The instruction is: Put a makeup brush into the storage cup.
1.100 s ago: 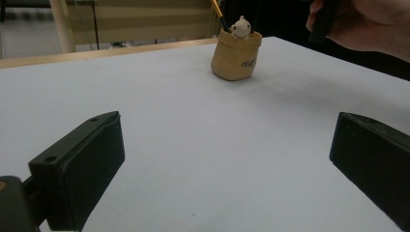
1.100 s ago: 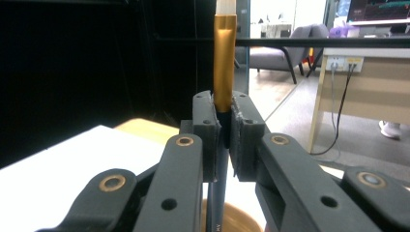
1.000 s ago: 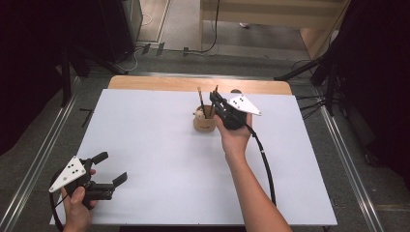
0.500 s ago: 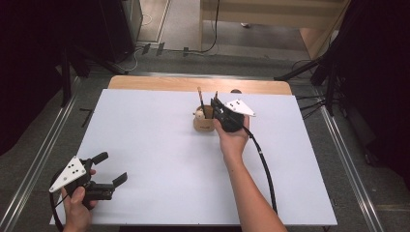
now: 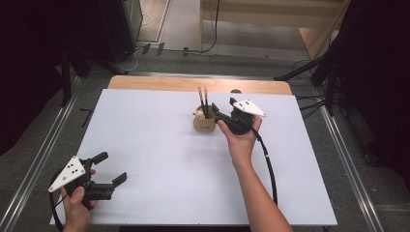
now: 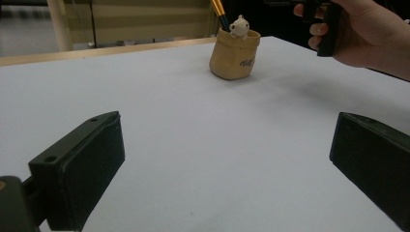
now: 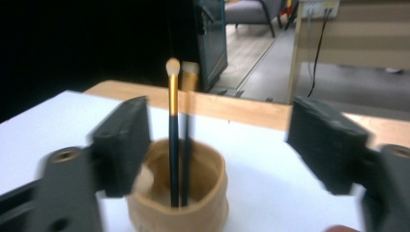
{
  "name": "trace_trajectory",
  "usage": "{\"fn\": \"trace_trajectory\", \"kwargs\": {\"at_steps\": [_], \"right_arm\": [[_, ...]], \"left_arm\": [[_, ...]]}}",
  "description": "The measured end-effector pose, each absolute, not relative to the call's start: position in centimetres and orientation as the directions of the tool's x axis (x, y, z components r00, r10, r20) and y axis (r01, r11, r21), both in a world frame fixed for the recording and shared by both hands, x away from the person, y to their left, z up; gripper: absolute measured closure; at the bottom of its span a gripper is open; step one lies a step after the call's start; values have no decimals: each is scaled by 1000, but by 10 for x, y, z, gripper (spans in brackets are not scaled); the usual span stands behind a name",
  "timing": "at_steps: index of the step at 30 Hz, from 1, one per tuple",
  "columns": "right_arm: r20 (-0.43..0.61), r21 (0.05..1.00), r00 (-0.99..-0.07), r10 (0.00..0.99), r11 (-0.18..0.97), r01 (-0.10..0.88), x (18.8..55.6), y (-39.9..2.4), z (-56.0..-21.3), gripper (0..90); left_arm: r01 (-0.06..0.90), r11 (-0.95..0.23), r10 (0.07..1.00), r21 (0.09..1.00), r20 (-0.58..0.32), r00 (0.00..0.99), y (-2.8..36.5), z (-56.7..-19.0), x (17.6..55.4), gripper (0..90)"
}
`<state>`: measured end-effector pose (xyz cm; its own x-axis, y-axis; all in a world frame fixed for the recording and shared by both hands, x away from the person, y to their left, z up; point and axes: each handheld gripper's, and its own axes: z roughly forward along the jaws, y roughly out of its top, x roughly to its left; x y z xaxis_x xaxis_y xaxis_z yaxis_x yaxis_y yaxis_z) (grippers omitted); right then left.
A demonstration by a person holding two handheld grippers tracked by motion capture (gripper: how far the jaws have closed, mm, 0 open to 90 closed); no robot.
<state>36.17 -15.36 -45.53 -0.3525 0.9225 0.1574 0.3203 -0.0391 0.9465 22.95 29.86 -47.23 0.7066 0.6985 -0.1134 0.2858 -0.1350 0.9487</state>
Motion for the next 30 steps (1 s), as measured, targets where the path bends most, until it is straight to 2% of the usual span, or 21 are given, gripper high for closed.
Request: {"fn": "trace_trajectory", "kwargs": {"at_steps": [3,7,30], "right_arm": [[196,923,-368,909,-45,382,357,-160,-455,1],[173,927,-404,898,-10,374,347,-167,-458,0],[132,944,-405,905,10,328,284,-220,-473,0]], "left_arm": [[286,-136,698,949,-113,707,298,-472,230,0],[286,-136,698,948,-113,707,299,-473,230,0],[287,-139,698,948,-112,708,297,-474,230,0]]}}
